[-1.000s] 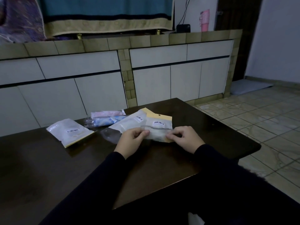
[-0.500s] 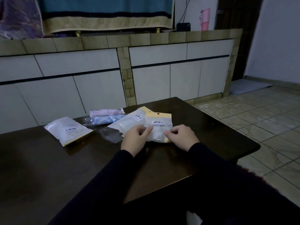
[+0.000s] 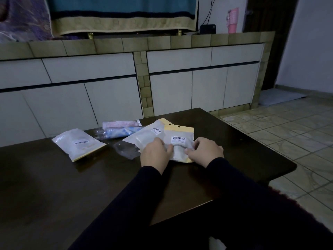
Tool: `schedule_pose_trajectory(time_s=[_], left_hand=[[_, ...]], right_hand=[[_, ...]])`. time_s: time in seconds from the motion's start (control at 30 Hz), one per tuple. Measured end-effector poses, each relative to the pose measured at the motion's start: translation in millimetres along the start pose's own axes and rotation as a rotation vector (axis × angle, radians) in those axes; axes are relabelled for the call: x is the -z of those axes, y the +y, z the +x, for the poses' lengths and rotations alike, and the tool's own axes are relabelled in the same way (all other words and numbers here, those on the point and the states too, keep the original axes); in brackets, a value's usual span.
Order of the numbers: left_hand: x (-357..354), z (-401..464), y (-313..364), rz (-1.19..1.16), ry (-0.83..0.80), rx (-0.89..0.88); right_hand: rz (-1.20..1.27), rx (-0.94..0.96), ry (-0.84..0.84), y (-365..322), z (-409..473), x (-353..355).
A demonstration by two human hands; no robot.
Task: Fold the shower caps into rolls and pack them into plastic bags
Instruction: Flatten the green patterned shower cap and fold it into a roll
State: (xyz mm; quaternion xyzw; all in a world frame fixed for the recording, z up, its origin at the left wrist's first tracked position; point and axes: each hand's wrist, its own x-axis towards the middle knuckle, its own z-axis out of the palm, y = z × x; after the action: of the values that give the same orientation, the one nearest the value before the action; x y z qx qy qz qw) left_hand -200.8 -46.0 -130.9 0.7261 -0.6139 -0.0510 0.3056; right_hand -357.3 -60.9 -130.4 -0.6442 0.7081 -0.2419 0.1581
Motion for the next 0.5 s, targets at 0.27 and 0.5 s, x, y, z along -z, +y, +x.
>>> schedule_pose_trajectory(time_s=[0.27, 0.5], left_hand=[[2.7, 2.3, -6.5, -0.171, -0.142, 0.027], [1.4, 6.6, -12.5, -0.898, -0.208, 0.052]], right_hand=[[-0.051, -0.049, -0.035, -2.3, 3.4, -7.1], [0.718, 0.04, 0.046, -8.2, -0.8, -4.6]])
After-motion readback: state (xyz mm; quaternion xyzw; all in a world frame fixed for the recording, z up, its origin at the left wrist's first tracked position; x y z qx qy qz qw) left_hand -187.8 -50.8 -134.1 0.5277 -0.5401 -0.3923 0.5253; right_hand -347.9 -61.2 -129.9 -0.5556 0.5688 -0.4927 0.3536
